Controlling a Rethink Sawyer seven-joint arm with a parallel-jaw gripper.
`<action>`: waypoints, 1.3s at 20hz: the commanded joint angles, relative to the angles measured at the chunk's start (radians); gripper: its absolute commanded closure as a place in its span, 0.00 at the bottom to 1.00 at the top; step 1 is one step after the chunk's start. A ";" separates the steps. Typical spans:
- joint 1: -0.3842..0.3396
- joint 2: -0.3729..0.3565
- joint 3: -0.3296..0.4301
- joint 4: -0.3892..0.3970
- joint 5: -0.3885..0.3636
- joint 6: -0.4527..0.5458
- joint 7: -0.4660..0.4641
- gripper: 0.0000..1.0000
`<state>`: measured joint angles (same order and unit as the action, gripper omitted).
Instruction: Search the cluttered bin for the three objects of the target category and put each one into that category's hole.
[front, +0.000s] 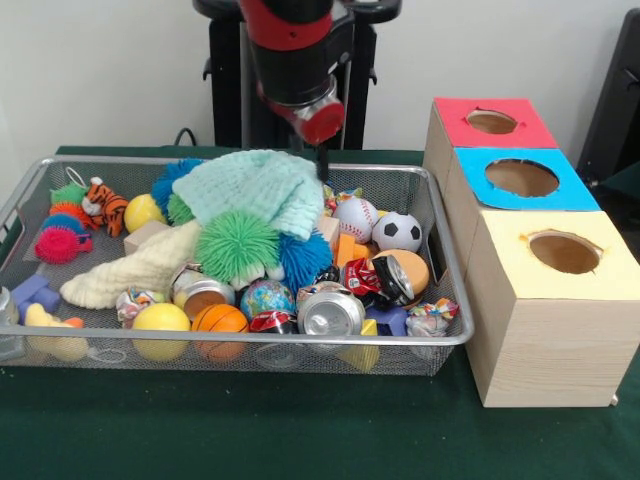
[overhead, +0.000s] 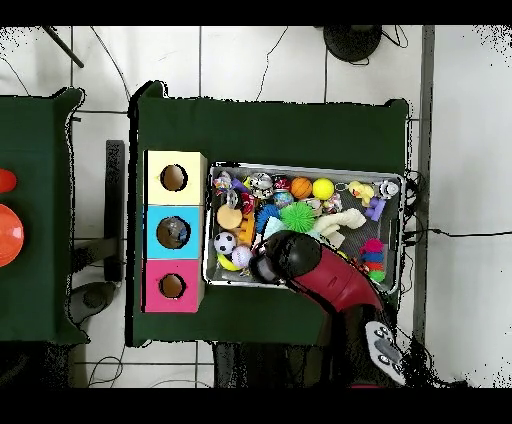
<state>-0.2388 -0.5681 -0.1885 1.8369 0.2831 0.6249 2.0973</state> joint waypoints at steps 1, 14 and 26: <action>-0.008 0.094 -0.073 -0.329 -0.132 0.154 0.048 0.00; -0.200 0.057 0.086 -0.337 -0.123 0.248 -0.071 0.00; -0.348 0.266 0.086 -0.426 -0.283 0.262 -0.152 0.00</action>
<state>-0.5304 -0.4604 -0.1843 1.4790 0.1274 0.8210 2.0973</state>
